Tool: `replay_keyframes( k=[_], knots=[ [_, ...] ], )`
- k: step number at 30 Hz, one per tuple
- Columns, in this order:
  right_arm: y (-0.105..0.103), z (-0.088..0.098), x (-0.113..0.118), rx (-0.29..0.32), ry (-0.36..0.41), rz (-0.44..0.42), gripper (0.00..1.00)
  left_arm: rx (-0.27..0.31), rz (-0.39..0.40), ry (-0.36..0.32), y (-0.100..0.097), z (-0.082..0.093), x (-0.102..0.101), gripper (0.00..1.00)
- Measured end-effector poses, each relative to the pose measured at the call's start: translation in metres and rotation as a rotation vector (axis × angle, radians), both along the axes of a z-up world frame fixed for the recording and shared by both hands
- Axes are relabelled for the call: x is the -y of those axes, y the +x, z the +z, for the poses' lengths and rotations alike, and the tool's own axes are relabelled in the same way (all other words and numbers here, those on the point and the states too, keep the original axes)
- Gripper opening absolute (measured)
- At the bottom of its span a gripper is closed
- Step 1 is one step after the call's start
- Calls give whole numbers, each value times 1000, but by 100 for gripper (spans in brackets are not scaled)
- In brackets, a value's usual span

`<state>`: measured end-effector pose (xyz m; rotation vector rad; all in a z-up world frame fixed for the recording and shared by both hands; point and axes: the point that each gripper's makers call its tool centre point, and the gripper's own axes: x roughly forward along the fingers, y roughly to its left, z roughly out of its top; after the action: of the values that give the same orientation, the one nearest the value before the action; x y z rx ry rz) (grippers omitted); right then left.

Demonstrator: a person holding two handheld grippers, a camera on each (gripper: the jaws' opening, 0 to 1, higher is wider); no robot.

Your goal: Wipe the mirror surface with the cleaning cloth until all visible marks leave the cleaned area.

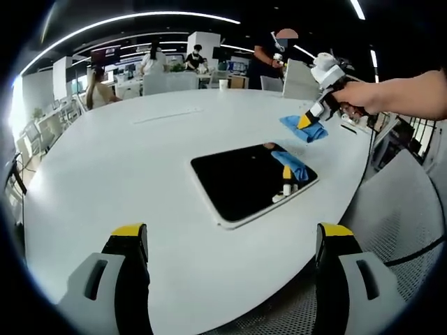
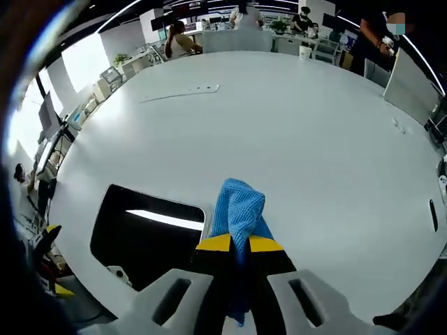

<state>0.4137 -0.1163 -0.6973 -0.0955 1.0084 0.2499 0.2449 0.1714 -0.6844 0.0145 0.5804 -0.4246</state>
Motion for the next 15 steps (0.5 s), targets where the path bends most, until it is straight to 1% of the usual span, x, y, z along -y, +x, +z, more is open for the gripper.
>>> replay_keyframes(
  k=[2,5,7,8,9,10,12,13,15],
  knots=[
    [-5,-10,4,-28,-4,-4,1,1,6,0,0,0,-1,99],
    [-13,-24,7,-58,-13,17,1,3,10,0,1,1,-2,99],
    [-16,-33,10,-68,-17,-1,2,7,8,4,1,1,-2,99],
    [-21,-37,10,-81,-5,-17,2,10,9,6,2,2,-2,99],
    [-23,-40,10,-87,-8,-16,2,11,10,6,2,2,-3,99],
    [-24,-47,12,-98,-16,-15,2,12,12,8,2,2,-3,99],
    [-27,-56,12,-119,-17,-19,2,14,16,10,2,2,-4,99],
    [-26,-54,13,-103,-13,-18,2,12,15,9,2,2,-4,99],
    [-27,-52,12,-116,-5,-8,2,10,15,11,2,2,-4,99]
  ],
)
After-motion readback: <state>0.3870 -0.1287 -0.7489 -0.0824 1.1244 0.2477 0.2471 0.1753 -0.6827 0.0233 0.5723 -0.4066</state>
